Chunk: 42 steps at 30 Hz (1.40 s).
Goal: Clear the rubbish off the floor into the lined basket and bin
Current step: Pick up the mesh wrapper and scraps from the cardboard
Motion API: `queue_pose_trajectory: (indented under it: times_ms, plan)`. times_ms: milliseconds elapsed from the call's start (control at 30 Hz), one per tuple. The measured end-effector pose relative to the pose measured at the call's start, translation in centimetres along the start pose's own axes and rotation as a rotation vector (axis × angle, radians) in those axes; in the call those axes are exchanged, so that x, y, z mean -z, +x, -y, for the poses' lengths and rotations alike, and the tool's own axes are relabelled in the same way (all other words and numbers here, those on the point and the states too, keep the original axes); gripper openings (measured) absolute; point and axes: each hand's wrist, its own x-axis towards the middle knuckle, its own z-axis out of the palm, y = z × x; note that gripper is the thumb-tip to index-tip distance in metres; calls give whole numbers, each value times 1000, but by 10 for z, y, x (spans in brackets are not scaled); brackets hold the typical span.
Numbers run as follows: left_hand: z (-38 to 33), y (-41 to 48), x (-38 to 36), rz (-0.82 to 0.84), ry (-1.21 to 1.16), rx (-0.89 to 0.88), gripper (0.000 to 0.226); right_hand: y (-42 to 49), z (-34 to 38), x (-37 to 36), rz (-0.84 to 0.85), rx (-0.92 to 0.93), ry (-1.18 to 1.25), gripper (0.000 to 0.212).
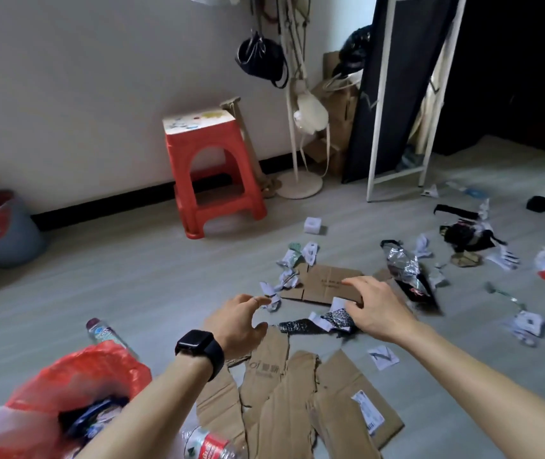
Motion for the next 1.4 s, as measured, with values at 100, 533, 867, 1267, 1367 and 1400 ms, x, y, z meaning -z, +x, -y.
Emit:
queue_pose_trajectory:
  times_ms: [100, 533, 867, 1267, 1367, 1400]
  plan:
    - [22, 42, -43, 85, 5, 6, 51, 31, -43, -49, 57, -141, 14, 50]
    - [-11, 226, -248, 352, 158, -129, 72, 51, -197, -226, 327, -347, -386, 61]
    - [-24, 251, -297, 275, 423, -300, 46, 81, -197, -227, 260, -162, -745, 27]
    - [46, 155, -124, 17, 217, 25, 42, 40, -138, -150, 88, -451, 388, 26]
    - [72, 97, -71, -52, 63, 143, 35, 35, -71, -122, 122, -311, 505, 28]
    - [80, 74, -50, -69, 27, 164, 34, 34, -43, -111, 141, -240, 514, 27]
